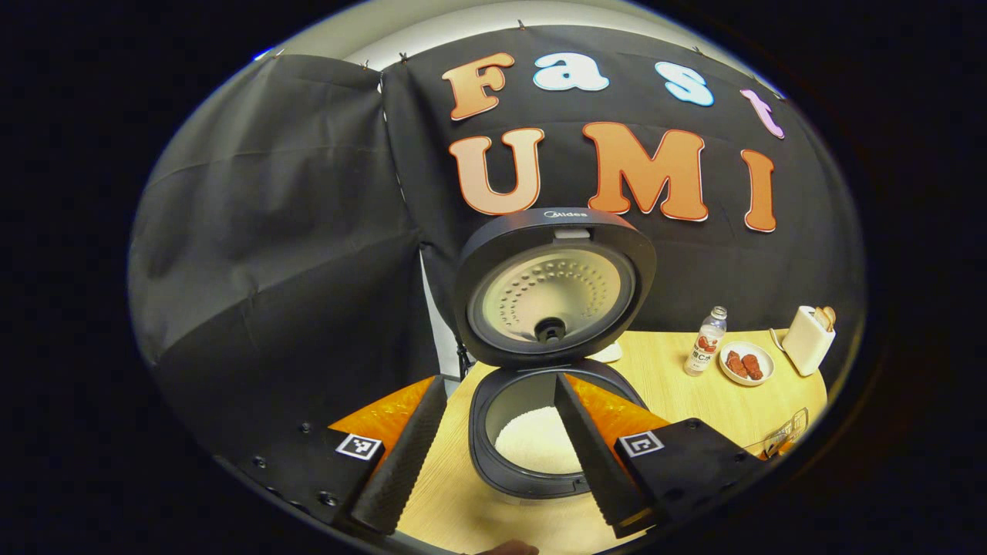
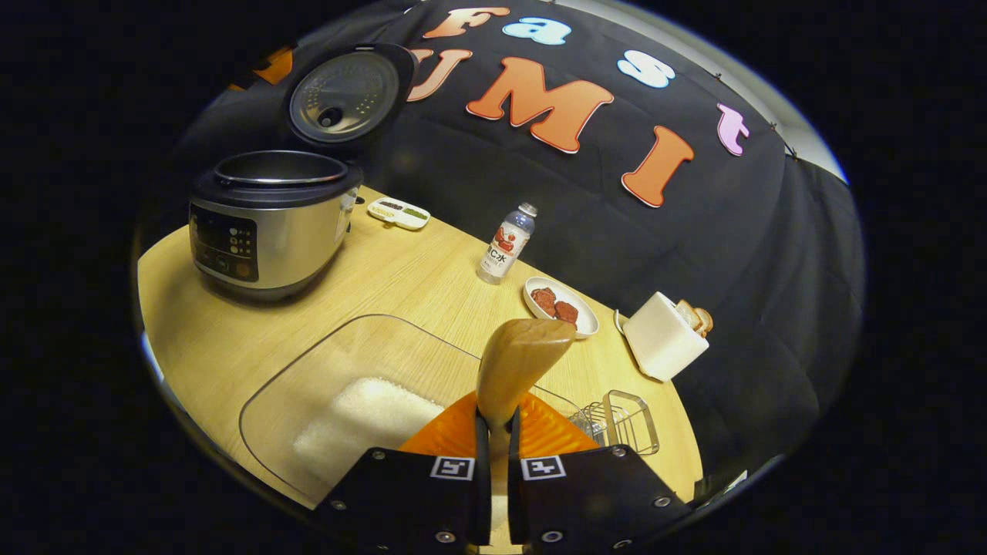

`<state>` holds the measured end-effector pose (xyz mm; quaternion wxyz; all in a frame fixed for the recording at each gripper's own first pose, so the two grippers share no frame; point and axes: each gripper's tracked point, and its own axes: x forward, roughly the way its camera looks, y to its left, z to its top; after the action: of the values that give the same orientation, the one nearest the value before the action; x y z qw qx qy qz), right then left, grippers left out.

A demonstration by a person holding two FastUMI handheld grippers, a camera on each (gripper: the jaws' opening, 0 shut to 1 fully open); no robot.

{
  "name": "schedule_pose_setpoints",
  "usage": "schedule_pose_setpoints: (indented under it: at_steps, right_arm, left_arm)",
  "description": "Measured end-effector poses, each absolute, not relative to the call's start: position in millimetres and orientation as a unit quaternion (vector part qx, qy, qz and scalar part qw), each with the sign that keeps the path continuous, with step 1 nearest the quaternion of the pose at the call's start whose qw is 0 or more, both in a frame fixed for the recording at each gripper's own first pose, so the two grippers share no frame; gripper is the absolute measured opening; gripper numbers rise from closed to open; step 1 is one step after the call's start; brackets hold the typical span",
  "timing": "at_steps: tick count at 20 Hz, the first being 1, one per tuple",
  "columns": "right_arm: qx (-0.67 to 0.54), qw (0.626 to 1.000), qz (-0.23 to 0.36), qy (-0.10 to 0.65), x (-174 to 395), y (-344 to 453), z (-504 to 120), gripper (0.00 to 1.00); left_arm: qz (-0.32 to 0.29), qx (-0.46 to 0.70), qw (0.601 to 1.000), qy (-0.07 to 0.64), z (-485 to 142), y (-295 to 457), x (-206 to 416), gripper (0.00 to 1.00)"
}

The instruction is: Close the left gripper, press the button to open the rice cooker; take a wooden spoon from the chopstick holder with the right hand, scoop a spoonful of rice and pour it into the rice cooker, then put the wooden spoon back into the chopstick holder.

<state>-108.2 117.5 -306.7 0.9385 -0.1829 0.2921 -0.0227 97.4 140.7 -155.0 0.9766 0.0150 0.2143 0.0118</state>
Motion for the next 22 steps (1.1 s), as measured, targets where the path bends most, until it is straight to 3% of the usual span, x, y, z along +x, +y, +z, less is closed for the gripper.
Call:
schedule_pose_setpoints:
  at_steps: [5,9,14,19,21,22]
  right_arm:
    - [-0.055,0.949,-0.05,0.308,-105.2,121.0,-304.9,0.08]
    - [0.098,0.936,-0.037,0.338,-99.7,142.0,-308.4,0.08]
    - [0.257,0.887,-0.04,0.383,-102.4,158.2,-318.5,0.08]
    - [0.426,0.801,-0.054,0.417,-103.4,162.0,-335.5,0.08]
    - [0.452,0.786,-0.045,0.419,-105.4,165.7,-338.7,0.08]
    - [0.459,0.784,-0.039,0.417,-104.3,164.7,-338.1,0.08]
  left_arm:
    - [0.0,0.029,0.976,0.217,-158.2,135.8,98.9,0.96]
    - [-0.005,0.033,0.974,0.224,-163.7,135.1,98.2,0.96]
    - [-0.007,0.041,0.973,0.228,-165.6,137.5,99.2,0.96]
    - [-0.012,0.049,0.973,0.224,-162.6,136.9,101.4,0.96]
    - [-0.013,0.051,0.973,0.226,-164.6,135.5,100.3,0.96]
    - [-0.013,0.05,0.973,0.227,-165.3,134.1,100.2,0.9]
